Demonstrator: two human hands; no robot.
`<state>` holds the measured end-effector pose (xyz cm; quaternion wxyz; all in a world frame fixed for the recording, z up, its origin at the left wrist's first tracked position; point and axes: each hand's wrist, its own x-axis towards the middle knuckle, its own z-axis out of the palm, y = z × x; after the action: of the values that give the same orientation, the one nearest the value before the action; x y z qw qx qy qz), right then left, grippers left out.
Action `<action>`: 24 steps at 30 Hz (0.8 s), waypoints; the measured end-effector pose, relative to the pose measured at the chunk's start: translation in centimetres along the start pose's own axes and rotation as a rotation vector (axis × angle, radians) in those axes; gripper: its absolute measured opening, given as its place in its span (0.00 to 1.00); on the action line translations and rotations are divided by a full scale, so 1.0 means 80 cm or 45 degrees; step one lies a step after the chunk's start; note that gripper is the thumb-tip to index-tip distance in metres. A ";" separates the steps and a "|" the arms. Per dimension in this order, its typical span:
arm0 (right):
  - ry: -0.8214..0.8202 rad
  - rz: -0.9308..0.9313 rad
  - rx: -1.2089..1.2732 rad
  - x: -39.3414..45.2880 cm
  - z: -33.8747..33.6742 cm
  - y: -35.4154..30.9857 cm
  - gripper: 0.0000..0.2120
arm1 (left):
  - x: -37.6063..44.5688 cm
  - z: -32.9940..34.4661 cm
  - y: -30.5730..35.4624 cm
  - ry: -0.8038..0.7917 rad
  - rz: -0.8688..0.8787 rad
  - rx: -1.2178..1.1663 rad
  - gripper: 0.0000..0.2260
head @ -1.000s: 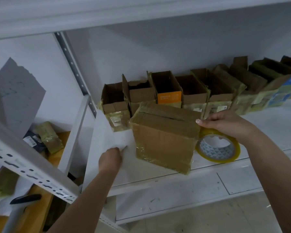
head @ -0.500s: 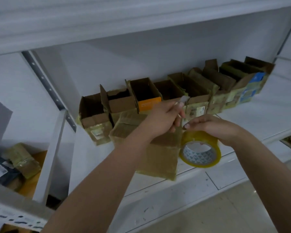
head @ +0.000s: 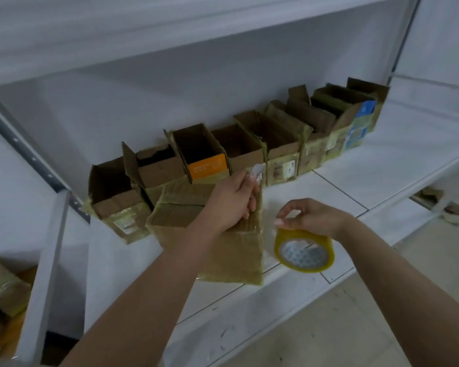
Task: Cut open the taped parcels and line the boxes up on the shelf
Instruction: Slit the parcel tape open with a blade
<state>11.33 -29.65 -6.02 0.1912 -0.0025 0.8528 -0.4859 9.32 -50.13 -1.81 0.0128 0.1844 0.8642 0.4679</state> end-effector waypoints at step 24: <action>0.492 -0.206 -0.424 -0.043 -0.008 -0.020 0.11 | -0.005 0.036 0.094 -0.520 0.034 1.792 0.08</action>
<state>14.04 -29.31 -3.25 -0.0177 -0.0091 0.9387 -0.3441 12.58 -44.26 2.63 0.0463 0.2430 0.9383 -0.2415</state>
